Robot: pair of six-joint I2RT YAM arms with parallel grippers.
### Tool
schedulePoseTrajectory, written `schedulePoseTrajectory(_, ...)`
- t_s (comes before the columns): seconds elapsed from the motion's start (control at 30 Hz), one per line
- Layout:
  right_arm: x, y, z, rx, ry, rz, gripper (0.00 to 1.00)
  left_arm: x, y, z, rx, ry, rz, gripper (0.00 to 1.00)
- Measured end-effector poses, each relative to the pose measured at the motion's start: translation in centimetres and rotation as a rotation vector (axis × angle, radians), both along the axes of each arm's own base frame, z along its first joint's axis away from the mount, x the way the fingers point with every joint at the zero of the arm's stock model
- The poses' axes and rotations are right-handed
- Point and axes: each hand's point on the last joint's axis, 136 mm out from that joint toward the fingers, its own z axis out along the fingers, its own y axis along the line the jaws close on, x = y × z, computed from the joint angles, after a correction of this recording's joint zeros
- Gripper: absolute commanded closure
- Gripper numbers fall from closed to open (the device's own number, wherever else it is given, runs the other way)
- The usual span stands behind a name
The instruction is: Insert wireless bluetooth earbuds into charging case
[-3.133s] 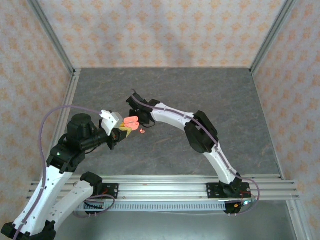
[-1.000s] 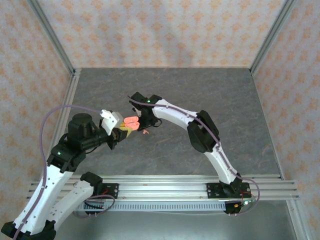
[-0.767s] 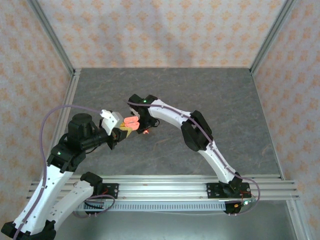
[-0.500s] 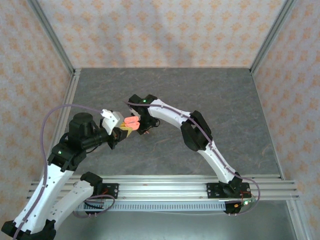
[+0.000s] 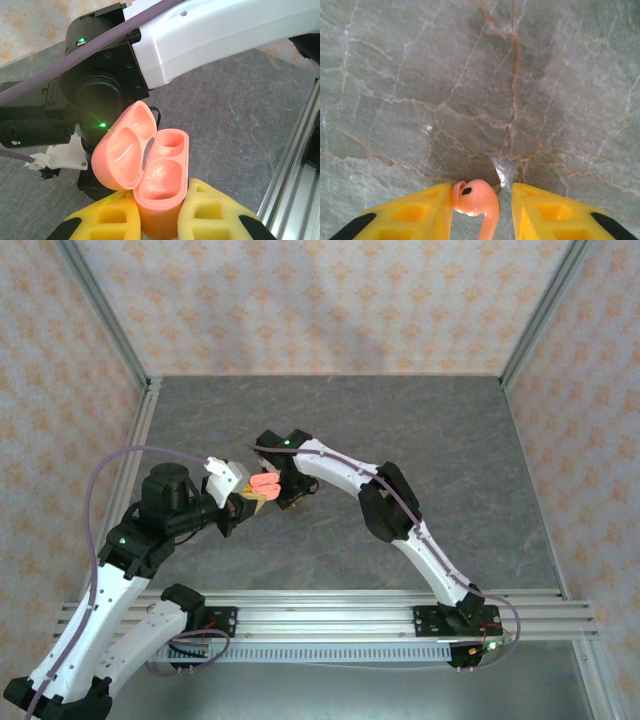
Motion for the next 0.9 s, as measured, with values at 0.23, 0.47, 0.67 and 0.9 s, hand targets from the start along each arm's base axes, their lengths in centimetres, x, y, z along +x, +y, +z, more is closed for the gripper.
schedulePoseTrajectory(0.23,0.19,-0.06,-0.03,-0.017,0.003,-0.023,0.65,0.00,0.00,0.00,0.000,0.000,0.000,1.00)
schedulePoseTrajectory(0.47,0.15,-0.13,-0.02,-0.022,0.005,-0.037,0.68,0.00,0.00,0.01,0.000,0.000,0.000,1.00)
schedulePoseTrajectory(0.67,0.24,-0.27,-0.16,-0.028,0.006,-0.075,0.73,0.00,0.00,0.01,0.000,0.000,0.000,1.00)
schedulePoseTrajectory(0.9,0.33,-0.77,-0.07,-0.020,-0.021,-0.140,0.79,0.00,0.00,0.02,0.000,-0.001,0.000,1.00)
